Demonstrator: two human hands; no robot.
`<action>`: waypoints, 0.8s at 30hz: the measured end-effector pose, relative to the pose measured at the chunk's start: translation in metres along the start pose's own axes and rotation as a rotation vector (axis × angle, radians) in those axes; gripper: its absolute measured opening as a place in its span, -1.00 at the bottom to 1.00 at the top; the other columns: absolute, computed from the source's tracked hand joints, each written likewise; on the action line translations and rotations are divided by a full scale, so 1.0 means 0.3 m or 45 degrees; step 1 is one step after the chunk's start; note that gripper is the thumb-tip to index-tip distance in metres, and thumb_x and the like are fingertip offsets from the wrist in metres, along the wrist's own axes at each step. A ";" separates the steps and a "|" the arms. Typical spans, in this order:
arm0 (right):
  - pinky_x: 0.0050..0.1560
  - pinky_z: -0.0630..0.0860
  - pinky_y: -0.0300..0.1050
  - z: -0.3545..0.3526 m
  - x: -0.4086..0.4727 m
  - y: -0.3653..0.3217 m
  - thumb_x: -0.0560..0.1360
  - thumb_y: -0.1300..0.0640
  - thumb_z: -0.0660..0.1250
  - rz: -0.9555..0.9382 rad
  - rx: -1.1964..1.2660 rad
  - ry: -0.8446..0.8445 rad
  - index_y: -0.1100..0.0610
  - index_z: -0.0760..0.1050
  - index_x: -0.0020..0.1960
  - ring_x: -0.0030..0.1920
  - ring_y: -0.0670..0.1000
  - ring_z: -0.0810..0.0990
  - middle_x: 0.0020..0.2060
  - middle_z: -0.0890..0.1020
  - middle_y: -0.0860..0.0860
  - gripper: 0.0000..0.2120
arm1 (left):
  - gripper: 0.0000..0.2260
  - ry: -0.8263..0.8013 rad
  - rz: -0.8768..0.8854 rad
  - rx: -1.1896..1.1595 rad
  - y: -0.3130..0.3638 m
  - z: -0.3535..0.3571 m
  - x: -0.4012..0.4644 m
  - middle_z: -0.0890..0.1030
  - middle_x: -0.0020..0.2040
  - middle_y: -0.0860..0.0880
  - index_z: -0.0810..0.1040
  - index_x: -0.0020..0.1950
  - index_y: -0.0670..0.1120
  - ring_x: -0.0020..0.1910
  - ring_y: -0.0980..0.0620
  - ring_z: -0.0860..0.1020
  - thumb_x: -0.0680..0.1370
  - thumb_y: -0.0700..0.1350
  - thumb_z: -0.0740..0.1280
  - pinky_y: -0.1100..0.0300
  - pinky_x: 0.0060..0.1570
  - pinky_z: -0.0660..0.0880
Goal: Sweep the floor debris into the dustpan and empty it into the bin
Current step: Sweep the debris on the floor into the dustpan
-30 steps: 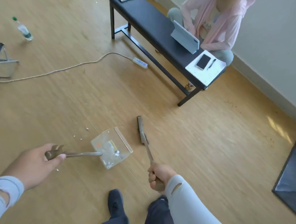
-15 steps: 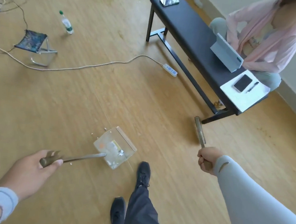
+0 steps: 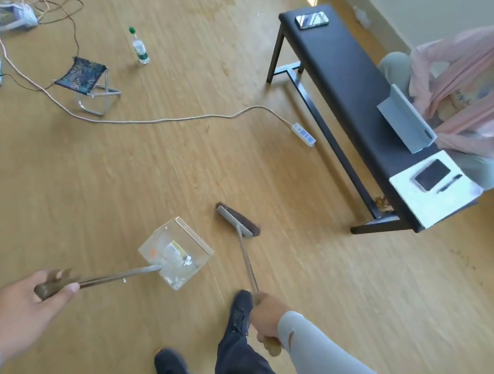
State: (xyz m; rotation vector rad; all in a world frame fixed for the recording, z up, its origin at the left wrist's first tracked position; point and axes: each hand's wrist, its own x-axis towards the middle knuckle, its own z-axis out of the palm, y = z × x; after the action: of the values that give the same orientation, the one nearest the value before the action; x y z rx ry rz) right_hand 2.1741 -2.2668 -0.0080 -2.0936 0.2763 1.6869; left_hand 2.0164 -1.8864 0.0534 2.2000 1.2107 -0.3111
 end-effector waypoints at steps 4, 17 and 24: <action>-0.45 0.34 -0.20 -0.188 -0.061 0.078 0.47 0.26 0.23 0.053 0.472 0.063 -0.04 0.48 0.13 -0.49 0.03 0.37 -0.40 0.48 0.08 -0.70 | -0.85 0.012 -0.050 -0.076 -0.036 -0.018 0.033 0.70 -0.26 -0.01 0.63 -0.07 0.25 -0.20 -0.17 0.62 0.40 0.21 0.46 -0.09 -0.17 0.53; -0.59 0.34 -0.29 -0.694 0.339 -0.236 0.58 0.34 0.12 0.211 0.670 0.462 0.14 0.38 0.18 -0.60 -0.04 0.36 -0.44 0.37 0.04 -0.77 | -0.63 0.036 -0.235 -0.188 -0.207 -0.014 0.130 0.70 -0.13 -0.04 0.59 0.05 0.08 -0.12 -0.18 0.65 0.43 0.31 0.45 -0.10 -0.08 0.59; -0.27 0.47 -0.07 -0.245 0.472 -0.439 0.57 0.34 0.10 0.012 -0.127 0.268 0.37 0.36 0.38 -0.38 0.08 0.46 -0.19 0.53 0.20 -0.61 | -0.85 0.165 -0.214 -0.246 -0.192 -0.044 0.104 0.69 -0.24 0.00 0.58 -0.03 0.33 -0.38 -0.19 0.58 0.45 0.28 0.41 0.00 -0.36 0.49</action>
State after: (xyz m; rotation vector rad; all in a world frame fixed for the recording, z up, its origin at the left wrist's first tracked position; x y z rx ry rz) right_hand 2.3270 -2.1670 -0.1053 -2.3516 0.2710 1.5143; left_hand 1.9849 -1.8338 0.0267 1.9827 1.4374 -0.1140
